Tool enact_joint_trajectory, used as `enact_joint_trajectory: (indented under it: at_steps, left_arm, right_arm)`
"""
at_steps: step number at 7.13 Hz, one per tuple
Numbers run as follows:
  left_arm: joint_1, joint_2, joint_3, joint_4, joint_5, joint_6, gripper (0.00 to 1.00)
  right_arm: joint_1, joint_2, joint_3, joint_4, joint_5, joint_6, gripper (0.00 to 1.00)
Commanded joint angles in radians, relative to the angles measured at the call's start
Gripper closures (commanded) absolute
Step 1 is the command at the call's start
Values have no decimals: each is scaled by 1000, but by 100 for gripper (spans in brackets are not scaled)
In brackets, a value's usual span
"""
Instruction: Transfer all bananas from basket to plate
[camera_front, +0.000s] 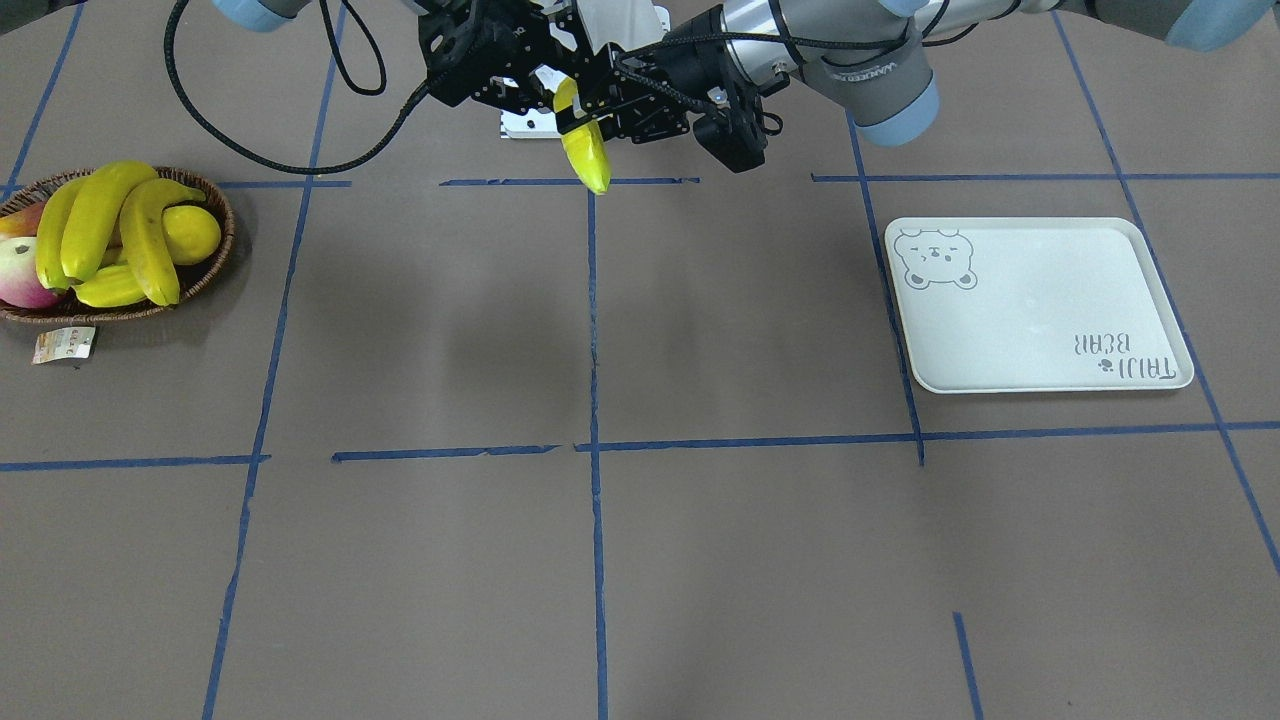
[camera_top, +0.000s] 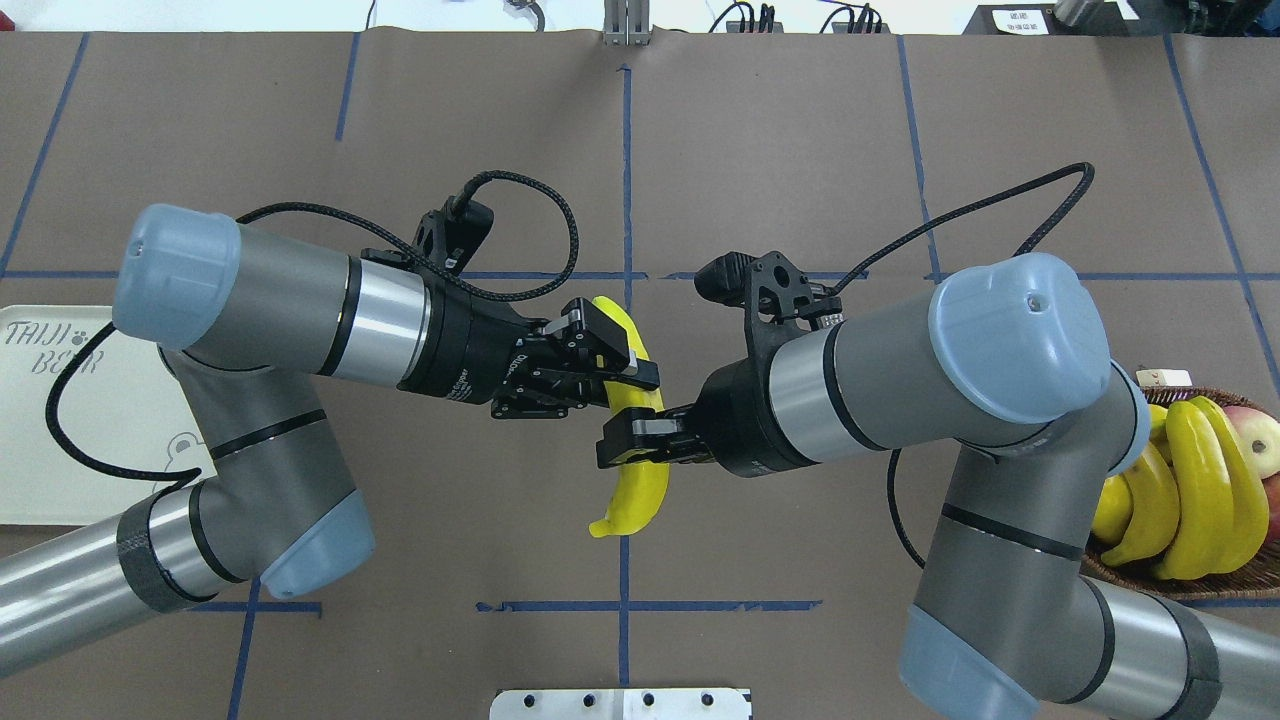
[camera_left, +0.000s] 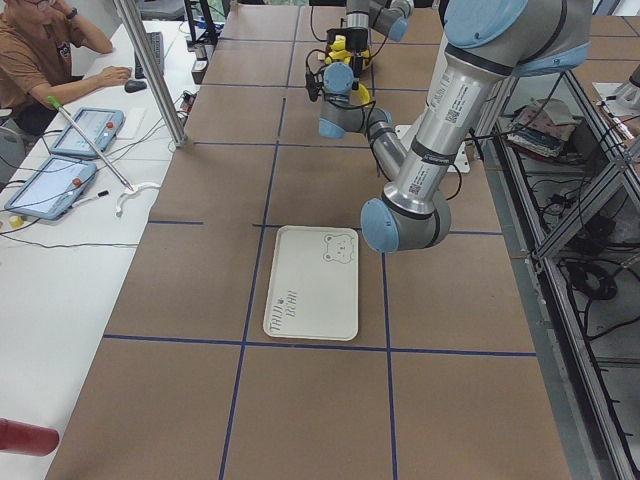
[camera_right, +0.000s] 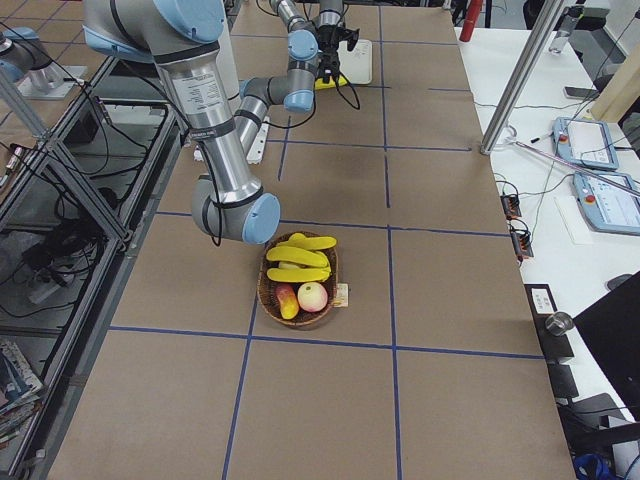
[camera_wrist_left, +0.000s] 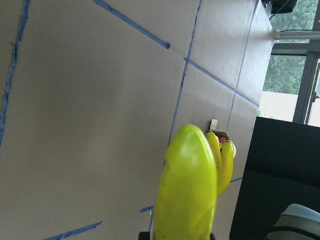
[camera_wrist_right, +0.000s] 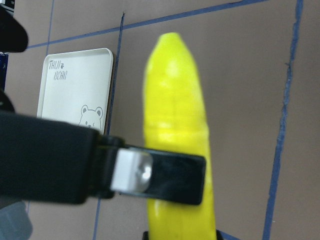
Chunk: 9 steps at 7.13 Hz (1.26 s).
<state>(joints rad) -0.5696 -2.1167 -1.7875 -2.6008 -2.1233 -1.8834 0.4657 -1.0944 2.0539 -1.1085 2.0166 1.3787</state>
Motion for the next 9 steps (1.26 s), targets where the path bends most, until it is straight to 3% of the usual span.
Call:
enact_joint_trajectory:
  at_steps: [1,5,7,8,9]
  left_arm:
    - [0,1,0,2,0,-3,100]
    - [-13,14,20,33,3,3,100]
    - [-59,44,13,303,3,82,100]
    - [-78,63,-4,420,3,216,100]
    - [-101,140,-33,459,2,271,100]
  right_arm:
    - [-1,1,6,1,-2,10,0]
    - [10,-15,55,-1,-1,17,0]
    - [13,-64,100,-5,-12,17,0]
    - [24,-90,112,-7,-24,17,0]
    - [36,-128,117,-7,-44,17,0]
